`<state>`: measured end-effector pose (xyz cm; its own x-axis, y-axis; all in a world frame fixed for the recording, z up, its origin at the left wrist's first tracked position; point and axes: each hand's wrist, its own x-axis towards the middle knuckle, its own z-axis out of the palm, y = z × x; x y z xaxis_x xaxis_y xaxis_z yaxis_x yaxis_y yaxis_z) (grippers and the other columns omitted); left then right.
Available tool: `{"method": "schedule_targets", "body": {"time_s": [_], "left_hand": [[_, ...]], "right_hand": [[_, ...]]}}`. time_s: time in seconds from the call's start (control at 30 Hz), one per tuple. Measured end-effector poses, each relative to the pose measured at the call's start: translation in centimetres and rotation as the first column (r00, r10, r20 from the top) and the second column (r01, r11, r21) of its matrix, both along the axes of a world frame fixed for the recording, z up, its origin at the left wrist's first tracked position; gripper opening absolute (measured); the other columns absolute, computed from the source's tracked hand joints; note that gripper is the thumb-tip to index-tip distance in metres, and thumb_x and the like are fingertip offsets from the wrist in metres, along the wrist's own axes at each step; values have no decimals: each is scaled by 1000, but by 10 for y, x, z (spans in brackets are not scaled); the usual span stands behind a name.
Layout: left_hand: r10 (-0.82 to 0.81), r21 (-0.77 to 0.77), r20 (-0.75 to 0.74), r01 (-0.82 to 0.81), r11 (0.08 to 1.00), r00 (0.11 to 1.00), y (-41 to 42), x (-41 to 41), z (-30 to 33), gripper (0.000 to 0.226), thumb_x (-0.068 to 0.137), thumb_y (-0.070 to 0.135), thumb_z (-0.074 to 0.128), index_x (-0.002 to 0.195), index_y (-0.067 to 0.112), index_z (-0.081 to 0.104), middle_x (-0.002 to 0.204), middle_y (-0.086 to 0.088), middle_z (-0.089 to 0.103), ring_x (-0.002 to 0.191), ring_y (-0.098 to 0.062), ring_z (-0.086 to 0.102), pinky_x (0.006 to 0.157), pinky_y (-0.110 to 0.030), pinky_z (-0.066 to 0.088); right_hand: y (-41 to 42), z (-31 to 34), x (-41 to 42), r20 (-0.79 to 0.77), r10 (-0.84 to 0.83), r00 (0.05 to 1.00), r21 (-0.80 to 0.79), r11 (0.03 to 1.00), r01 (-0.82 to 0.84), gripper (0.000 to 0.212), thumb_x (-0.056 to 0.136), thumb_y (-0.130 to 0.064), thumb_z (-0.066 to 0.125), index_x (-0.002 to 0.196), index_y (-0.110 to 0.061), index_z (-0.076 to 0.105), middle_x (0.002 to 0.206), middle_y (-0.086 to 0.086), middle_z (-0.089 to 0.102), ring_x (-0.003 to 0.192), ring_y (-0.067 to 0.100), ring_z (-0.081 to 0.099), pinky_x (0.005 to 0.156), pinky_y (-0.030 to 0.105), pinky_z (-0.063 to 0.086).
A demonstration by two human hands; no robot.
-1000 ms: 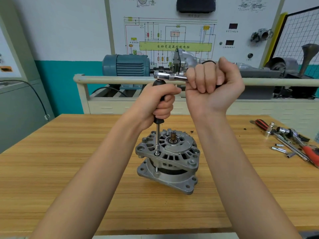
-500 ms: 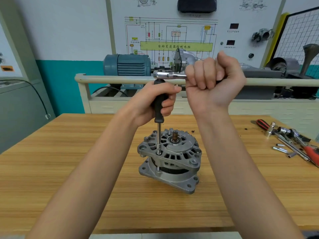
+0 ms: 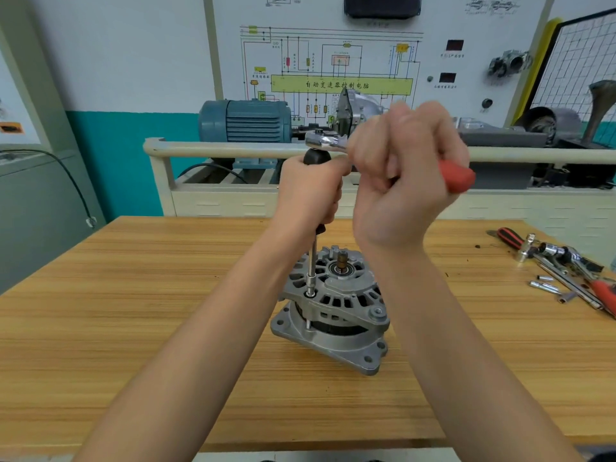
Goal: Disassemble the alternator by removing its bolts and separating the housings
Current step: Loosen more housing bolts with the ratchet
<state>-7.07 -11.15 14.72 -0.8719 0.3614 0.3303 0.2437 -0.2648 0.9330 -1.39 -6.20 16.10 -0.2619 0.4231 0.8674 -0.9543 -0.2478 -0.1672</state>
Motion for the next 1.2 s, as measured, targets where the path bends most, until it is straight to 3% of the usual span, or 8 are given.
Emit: {"method": "schedule_targets", "body": {"time_s": [0.1,0.23,0.37,0.47,0.73,0.9,1.07,1.2], "left_hand": [[-6,1,-28,7,1000,1000,-3,-1,-2,37,85,0,53,57,18,36,38,9,31,33,-8,23,36,-14,20],[-292,-42,-58,290,956,955,-18,-11,0,36,86,2,56,56,15,40,42,5,30,37,-11,24,40,-20,21],[-525,-83,-59,520,850,849,-26,-17,0,27,79,15,56,54,13,47,43,1,35,36,-13,32,41,-19,29],[-602,-93,38,603,793,798,-22,-17,-2,40,81,19,51,44,16,38,36,4,27,29,-8,24,35,-17,21],[-125,-51,38,127,991,991,-8,-5,-4,46,88,4,49,49,19,30,37,5,23,31,-10,16,36,-14,16],[208,-29,-22,-208,978,978,-2,2,-6,37,84,2,55,59,18,32,56,-1,36,49,-14,31,44,-22,27],[-81,-75,-58,76,994,995,-15,-7,-4,36,82,1,59,57,15,38,45,1,31,40,-16,26,43,-22,23],[-320,-47,-124,317,947,939,-22,-13,0,33,79,6,62,52,14,44,44,0,38,40,-16,34,43,-23,30]], "right_hand": [[-8,0,0,-15,-97,995,37,995,97,37,75,1,54,50,-21,39,43,-7,31,40,9,24,50,28,20],[17,10,-1,79,253,964,-61,967,-249,49,82,-2,39,37,-19,37,33,-6,27,34,10,18,43,24,20],[41,16,-12,128,657,743,-429,712,-556,45,79,-9,40,36,-16,31,31,-3,21,28,12,17,39,19,17],[44,18,-19,95,727,680,-516,620,-591,43,78,-10,41,37,-16,29,31,-3,20,26,12,19,38,19,16],[13,6,-2,73,261,962,-101,962,-253,48,85,-1,39,40,-17,34,34,-4,25,35,11,17,45,26,19],[-13,-2,-1,-30,-128,991,77,988,130,35,78,1,52,57,-23,40,47,-8,32,40,10,23,48,27,19],[15,10,-3,116,278,953,-83,959,-270,49,82,-3,40,35,-20,38,33,-5,26,35,11,18,45,26,19],[40,13,-11,137,641,755,-444,721,-532,43,78,-9,41,36,-16,32,32,-3,21,31,13,17,40,21,19]]}}
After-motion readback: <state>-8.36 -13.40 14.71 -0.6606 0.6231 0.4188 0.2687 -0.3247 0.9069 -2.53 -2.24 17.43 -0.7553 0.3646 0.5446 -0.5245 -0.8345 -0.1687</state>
